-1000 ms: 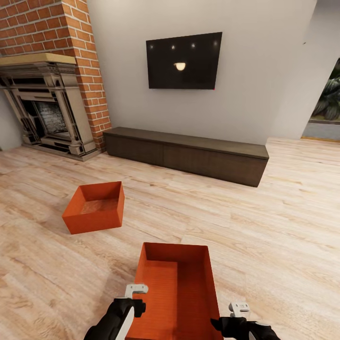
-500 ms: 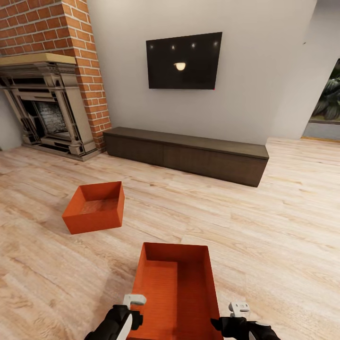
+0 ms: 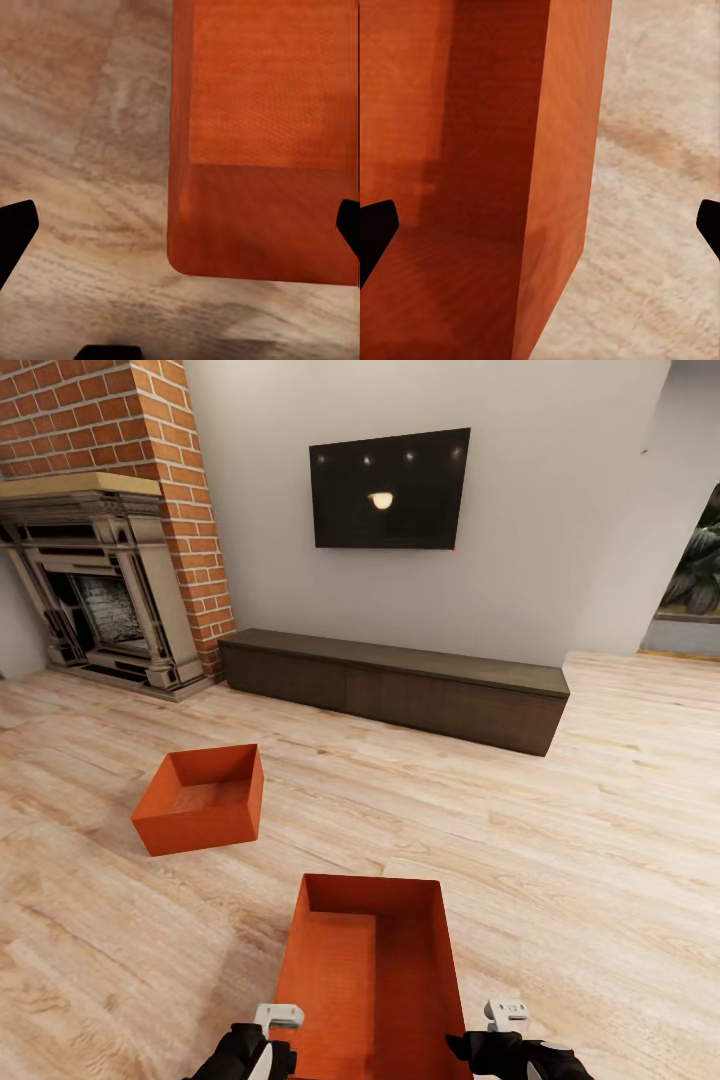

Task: Move the two storage containers from the living room to the garage. In the garage, place one container on the floor and stack the other container on top of it (either order is fine).

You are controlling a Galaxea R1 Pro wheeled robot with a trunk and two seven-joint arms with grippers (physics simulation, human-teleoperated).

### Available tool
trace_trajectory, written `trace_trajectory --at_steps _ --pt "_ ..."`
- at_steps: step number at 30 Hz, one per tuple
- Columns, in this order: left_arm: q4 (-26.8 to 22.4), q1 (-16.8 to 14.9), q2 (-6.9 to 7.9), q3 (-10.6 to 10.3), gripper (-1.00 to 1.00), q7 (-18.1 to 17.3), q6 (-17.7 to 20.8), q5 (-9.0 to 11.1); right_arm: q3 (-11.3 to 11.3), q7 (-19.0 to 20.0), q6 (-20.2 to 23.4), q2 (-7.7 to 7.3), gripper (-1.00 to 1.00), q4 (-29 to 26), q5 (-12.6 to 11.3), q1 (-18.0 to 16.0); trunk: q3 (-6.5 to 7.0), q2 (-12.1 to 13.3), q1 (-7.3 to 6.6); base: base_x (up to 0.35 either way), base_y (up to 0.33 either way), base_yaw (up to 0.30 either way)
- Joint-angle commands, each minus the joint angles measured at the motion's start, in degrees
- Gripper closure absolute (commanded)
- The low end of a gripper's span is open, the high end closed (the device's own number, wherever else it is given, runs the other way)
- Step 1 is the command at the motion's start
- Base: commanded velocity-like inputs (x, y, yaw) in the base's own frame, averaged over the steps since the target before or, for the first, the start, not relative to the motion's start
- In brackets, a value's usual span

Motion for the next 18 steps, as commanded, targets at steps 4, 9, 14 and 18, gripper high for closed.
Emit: trace_trajectory --at_steps 4,9,14,18 --pt "-0.02 -0.31 -0.01 -0.26 -1.0 0.23 -2.02 0.23 0.03 0.1 0.41 -0.02 -1.0 -0.1 -0.48 0.0 -0.05 -0.02 -0.01 0.0 0.0 0.0" --pt "0.0 -1.13 0.1 -0.26 -1.0 -0.11 -3.26 0.12 0.03 0.1 0.42 -0.02 -1.0 -0.13 -0.48 0.0 -0.05 -0.02 -0.01 0.0 0.0 0.0" --pt "-0.07 -1.74 0.13 -0.26 -1.0 -0.18 -3.52 0.07 0.03 0.1 0.44 -0.02 -1.0 -0.1 -0.48 0.0 -0.05 -0.02 -0.01 0.0 0.0 0.0" --pt "-0.08 -2.37 0.03 -0.26 -1.0 -0.21 -3.54 0.13 0.03 0.1 0.47 -0.02 -1.0 -0.08 -0.48 0.0 -0.05 -0.02 -0.01 0.0 0.0 0.0"
